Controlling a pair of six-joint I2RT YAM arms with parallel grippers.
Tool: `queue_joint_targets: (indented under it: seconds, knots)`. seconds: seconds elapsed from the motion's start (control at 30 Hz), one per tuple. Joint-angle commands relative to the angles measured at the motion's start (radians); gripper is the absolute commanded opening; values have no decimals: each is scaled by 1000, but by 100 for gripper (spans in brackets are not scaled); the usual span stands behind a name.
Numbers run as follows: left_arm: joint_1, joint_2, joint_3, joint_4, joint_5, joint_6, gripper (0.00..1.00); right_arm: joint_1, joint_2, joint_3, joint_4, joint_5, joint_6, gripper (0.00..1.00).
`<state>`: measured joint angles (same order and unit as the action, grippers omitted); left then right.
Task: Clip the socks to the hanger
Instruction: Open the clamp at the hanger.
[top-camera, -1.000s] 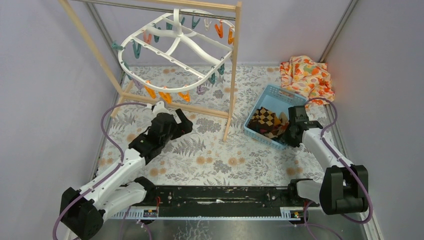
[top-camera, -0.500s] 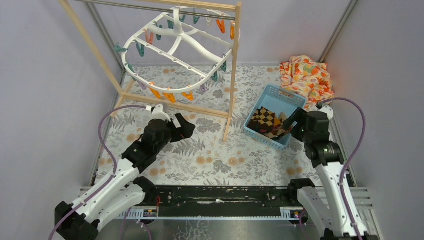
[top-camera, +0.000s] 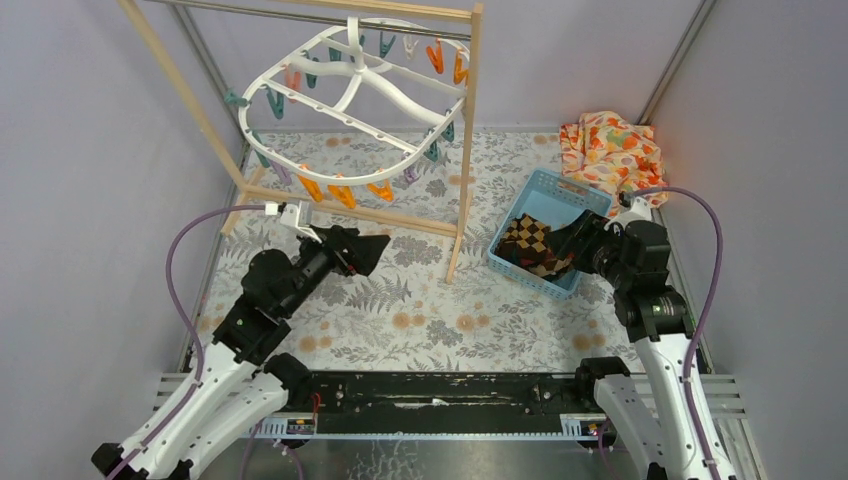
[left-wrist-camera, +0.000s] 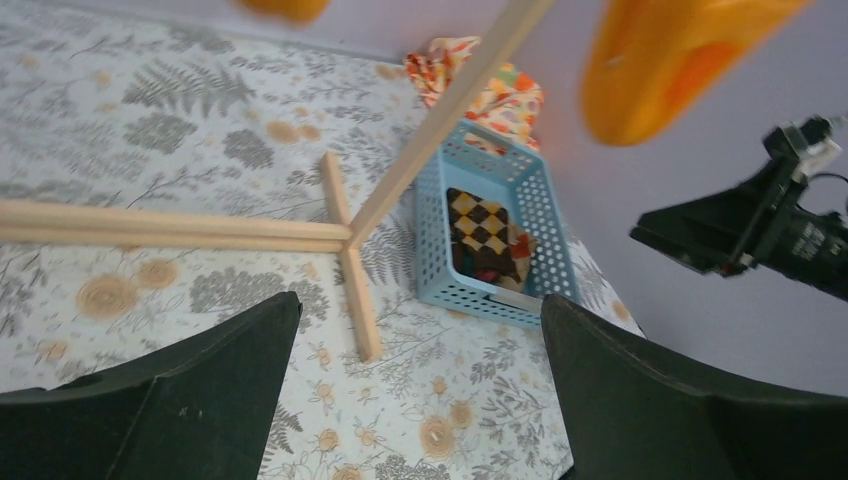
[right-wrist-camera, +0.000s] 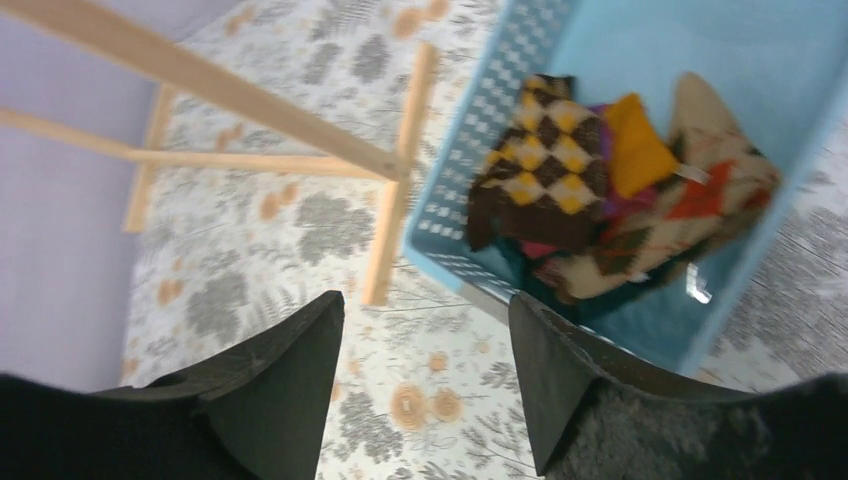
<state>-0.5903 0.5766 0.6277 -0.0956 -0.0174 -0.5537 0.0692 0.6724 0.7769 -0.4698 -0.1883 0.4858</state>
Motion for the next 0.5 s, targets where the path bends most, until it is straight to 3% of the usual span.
queue_joint_targets:
  seconds: [0.0,0.27,0.47]
  knots:
    - [-8,-42,47,79,148,100,99,-2,-33,57,160,-241,-40,67]
    - [-8,-107,57,8,180,164,99,55,47,176,273,-426,-76,67]
    - [-8,-151,45,25,179,221,99,381,203,313,284,-288,-167,67]
